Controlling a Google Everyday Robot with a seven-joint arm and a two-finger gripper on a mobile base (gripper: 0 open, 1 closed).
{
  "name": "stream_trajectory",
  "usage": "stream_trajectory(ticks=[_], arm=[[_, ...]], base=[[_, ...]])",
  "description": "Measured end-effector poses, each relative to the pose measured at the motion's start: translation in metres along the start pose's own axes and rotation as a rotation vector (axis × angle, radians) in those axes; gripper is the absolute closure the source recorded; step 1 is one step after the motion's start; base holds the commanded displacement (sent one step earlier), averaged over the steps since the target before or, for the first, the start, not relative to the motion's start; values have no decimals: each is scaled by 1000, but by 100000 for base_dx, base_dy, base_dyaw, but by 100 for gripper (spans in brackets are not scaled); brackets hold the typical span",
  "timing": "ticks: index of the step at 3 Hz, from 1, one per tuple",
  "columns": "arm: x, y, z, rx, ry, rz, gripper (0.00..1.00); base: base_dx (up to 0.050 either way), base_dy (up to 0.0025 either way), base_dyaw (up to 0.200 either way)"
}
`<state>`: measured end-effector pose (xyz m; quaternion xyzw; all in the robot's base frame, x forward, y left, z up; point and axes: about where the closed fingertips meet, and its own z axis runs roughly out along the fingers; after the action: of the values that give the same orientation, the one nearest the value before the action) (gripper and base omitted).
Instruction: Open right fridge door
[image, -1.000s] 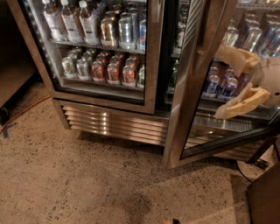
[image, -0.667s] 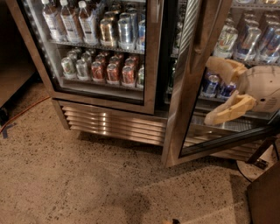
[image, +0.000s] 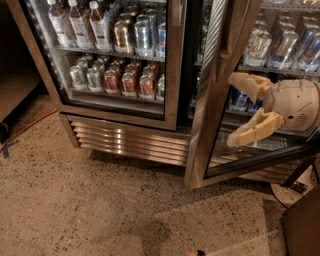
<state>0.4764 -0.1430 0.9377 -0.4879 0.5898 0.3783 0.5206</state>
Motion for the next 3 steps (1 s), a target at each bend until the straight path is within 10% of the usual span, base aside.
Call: stream_trajectory(ticks=[3], arm=[[3, -22, -76, 164, -92, 44, 0]], base=[[0, 0, 0]])
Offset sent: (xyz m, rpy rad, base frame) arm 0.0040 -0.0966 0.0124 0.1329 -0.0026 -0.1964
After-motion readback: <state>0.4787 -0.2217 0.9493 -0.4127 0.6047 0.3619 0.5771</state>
